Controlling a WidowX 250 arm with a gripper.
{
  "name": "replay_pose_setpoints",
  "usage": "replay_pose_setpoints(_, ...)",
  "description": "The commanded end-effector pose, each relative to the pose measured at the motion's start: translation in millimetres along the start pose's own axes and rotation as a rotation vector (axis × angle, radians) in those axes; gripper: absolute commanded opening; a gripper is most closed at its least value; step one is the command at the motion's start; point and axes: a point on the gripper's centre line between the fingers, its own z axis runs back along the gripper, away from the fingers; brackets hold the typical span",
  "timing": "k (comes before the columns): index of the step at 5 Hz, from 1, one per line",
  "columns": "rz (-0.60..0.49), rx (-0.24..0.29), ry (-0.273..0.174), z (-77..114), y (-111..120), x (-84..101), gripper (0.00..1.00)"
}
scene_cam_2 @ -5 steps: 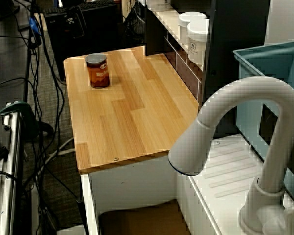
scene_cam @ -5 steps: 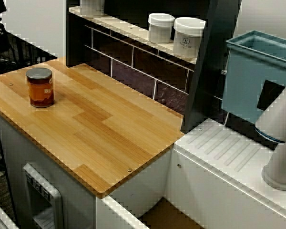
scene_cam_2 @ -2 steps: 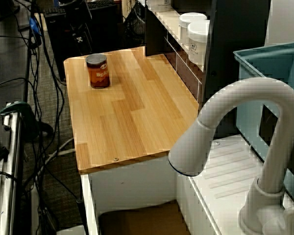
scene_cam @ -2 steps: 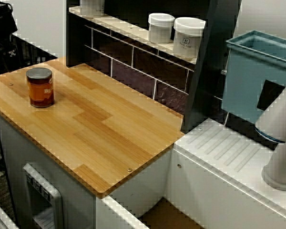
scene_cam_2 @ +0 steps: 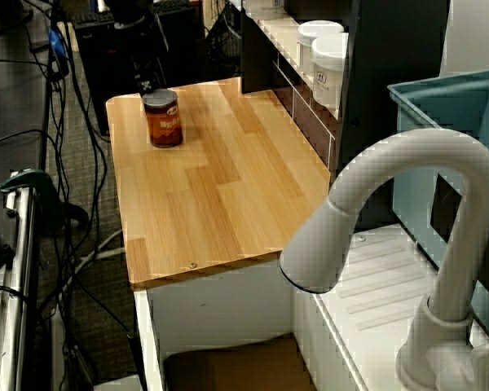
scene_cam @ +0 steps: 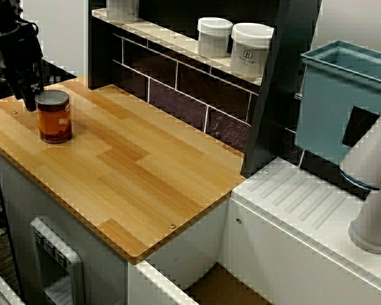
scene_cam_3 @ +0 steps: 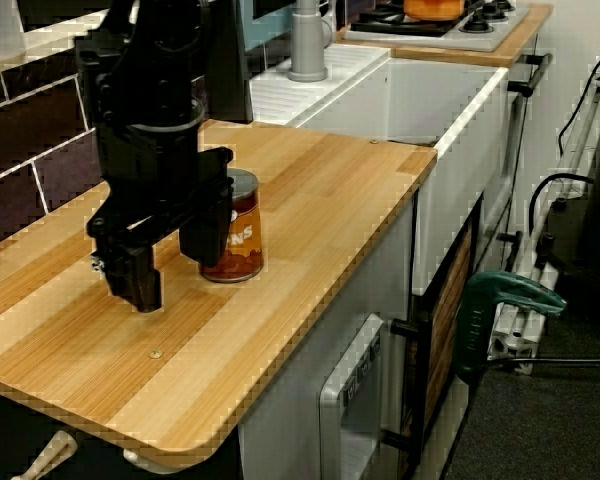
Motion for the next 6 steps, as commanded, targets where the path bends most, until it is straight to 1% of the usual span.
replay_pose_setpoints(1,-0.017,0.022,-0.038,9.1,-40,19.3,1.0)
replay_pose_setpoints(2,0.012,-0.001,-0.045,23.4,-63,27.4,1.0)
replay_pose_setpoints(3,0.048,0.015,-0.059,22.5,-84,30.3,1.0)
replay_pose_setpoints(4,0.056,0.023,-0.029,13.7,-102,35.9,1.0)
replay_pose_setpoints(5,0.052,0.023,-0.021,18.4,-110,36.3,1.0)
replay_pose_setpoints(6,0.021,-0.015,-0.034,35.1,-100,33.0,1.0)
